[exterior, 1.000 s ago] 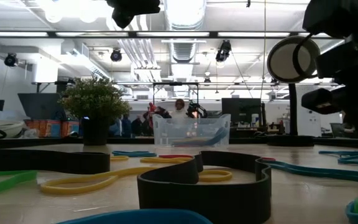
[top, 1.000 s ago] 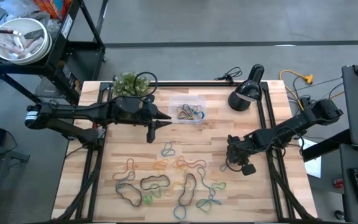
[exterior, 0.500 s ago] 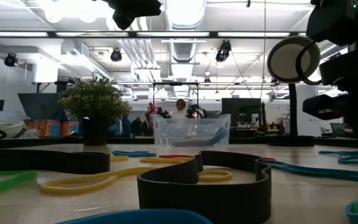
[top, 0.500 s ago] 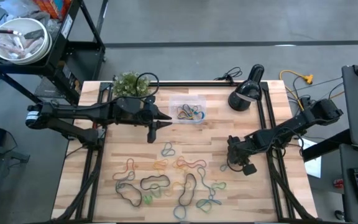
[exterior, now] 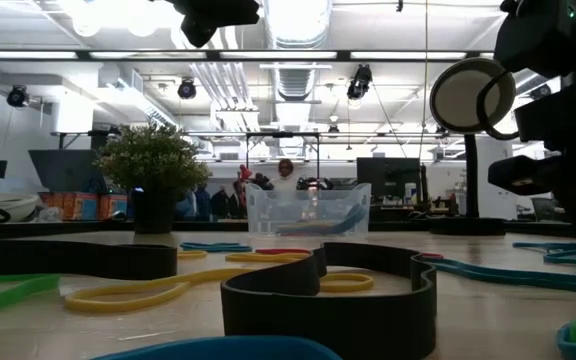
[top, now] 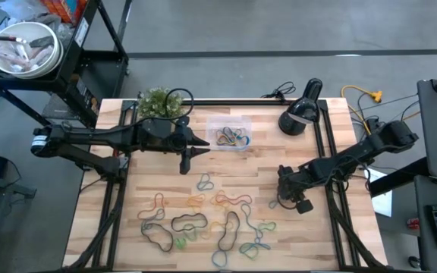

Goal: Pick and place rubber bands into bin
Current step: Put the blue rubberband into the transparent bin

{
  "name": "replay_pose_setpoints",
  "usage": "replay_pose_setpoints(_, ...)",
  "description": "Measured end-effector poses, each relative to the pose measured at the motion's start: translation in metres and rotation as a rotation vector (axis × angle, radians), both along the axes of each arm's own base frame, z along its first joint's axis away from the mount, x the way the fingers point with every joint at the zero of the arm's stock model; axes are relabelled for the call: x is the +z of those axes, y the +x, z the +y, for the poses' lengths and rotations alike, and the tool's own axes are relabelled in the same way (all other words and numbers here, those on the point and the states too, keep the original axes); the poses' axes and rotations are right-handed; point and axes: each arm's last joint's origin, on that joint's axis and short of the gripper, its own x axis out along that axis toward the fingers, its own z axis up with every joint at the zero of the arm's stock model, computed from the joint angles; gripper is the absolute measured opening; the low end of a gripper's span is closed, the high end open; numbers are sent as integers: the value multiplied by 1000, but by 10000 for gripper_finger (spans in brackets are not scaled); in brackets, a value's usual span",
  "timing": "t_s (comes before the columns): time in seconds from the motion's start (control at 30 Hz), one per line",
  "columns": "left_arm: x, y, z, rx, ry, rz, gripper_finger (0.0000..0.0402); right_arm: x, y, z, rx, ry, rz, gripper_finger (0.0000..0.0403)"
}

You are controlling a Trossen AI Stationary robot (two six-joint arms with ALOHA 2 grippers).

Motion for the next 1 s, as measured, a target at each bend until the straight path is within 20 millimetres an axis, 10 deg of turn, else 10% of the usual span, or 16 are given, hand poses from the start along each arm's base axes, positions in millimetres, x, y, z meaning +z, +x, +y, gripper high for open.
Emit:
replay_pose_setpoints(0.63,0,0,0,0,-1,-1,77,-8,7,1,-61,-34,78,11)
replay_pose_setpoints(1.0,0,0,0,0,-2,-1,77,27,17,5,-150,43,-19,8)
